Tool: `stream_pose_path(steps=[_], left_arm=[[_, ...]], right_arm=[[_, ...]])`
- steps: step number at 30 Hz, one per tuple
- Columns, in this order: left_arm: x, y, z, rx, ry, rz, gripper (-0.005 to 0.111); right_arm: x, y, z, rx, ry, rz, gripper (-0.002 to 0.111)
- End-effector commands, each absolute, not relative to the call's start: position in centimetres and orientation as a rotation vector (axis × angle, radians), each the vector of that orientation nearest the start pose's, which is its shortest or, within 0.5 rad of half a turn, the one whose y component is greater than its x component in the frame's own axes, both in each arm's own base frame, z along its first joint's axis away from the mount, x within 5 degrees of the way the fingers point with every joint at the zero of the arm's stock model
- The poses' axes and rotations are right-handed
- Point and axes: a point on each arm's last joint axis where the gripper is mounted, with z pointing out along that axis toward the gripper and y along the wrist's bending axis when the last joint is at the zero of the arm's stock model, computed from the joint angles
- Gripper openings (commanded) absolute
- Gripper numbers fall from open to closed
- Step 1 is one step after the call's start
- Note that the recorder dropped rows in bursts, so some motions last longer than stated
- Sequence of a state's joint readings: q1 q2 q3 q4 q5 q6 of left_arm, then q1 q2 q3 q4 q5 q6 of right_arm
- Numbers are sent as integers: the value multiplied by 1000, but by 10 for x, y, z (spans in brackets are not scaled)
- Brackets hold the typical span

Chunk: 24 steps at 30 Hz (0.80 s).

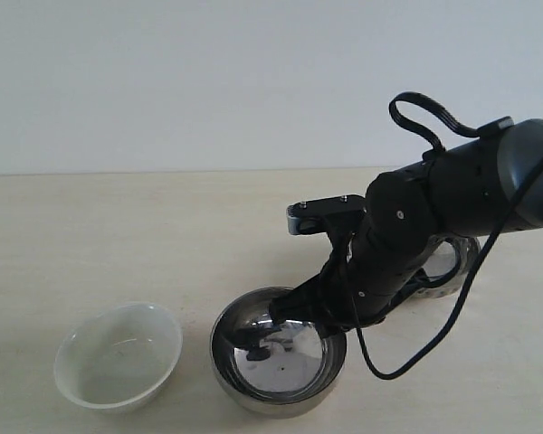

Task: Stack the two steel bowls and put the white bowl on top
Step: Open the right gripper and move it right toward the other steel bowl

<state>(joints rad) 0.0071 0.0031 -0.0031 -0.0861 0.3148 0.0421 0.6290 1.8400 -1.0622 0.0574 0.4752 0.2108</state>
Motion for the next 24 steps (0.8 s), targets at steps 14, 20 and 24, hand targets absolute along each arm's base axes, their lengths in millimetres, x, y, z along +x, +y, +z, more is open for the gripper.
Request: stream_pose_path(steps=[14, 20, 24], left_arm=[[54, -2, 186, -23, 1789, -54, 4], [54, -2, 186, -23, 1789, -54, 4], [54, -2, 186, -23, 1789, -54, 4]], right_arm=[[283, 207, 222, -474, 2556, 358, 56], [275, 198, 263, -426, 2449, 383, 56], [270, 191, 282, -396, 2391, 386, 56]])
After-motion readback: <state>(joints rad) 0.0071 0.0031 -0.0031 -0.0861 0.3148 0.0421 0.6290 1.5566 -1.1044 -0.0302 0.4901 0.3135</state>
